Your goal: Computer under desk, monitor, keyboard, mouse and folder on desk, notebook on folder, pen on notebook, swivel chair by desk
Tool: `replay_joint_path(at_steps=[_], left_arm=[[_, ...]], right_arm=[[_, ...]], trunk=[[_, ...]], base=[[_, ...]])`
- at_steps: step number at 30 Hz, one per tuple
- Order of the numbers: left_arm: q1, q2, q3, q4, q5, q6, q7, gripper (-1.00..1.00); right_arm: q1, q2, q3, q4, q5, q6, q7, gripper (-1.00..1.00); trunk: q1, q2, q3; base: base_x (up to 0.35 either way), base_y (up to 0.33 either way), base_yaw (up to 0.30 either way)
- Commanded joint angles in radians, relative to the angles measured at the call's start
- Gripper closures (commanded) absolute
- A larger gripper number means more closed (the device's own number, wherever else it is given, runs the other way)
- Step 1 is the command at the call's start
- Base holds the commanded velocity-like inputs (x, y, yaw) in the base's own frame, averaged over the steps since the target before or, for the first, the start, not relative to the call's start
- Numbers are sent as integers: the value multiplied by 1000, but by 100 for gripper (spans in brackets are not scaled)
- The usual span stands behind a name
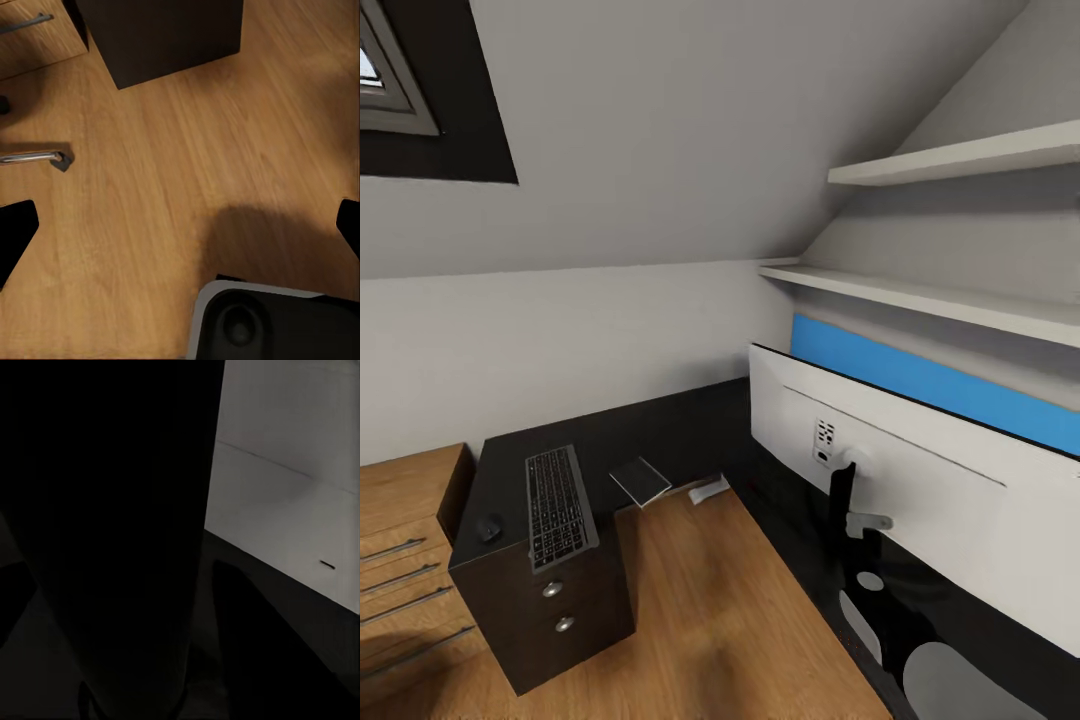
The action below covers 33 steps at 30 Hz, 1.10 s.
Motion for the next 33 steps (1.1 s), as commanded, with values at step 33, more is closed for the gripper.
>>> replay_joint_path(at_steps=[33], left_arm=[[0,2,-4,-2,10,19,5,-100]], right_arm=[[-1,-1,10,-1,-8,-8,-7,100]], trunk=[[0,-1,-1]], base=[[-98,-108,75]])
